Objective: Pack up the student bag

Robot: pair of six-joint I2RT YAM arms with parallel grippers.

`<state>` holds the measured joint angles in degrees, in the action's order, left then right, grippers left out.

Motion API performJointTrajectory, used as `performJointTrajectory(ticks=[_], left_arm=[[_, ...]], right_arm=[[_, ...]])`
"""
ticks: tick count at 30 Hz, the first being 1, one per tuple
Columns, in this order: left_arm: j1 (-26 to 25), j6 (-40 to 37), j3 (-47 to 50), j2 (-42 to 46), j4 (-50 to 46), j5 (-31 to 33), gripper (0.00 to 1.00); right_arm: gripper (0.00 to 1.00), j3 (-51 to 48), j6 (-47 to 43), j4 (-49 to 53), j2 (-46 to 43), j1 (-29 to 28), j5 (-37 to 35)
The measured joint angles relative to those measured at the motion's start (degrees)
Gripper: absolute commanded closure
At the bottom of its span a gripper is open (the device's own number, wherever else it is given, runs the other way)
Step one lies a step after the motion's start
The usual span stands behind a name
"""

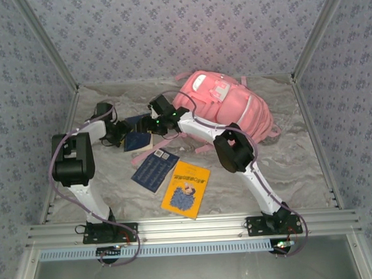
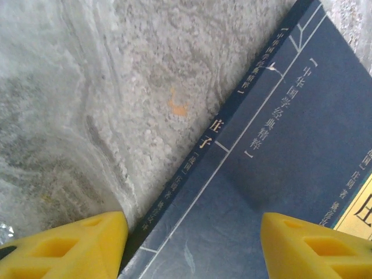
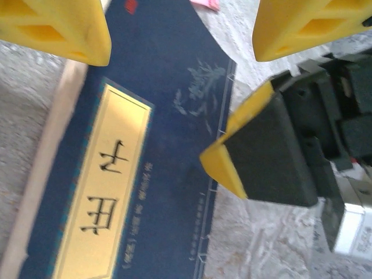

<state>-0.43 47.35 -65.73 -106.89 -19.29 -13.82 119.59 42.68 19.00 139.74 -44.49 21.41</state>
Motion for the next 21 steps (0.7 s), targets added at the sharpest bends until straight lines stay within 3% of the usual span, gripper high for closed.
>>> performJointTrajectory(ticks=[9, 15, 21], left_arm=[[-0.46, 0.31, 0.61, 0.35, 0.07, -0.76, 0.39], [-0.46, 0.31, 0.61, 0.35, 0.07, -0.74, 0.39], [-0.46, 0.31, 0.59, 0.35, 0.04, -0.72, 0.40]], right_arm=[[0.33, 1.90, 0.76, 2.58, 2.75, 0.24, -2.16], [0.33, -5.49, 0.17, 0.57, -0.70, 1.01, -4.20], [0.34, -5.73, 0.22, 0.52, -1.01, 2.16, -4.70]])
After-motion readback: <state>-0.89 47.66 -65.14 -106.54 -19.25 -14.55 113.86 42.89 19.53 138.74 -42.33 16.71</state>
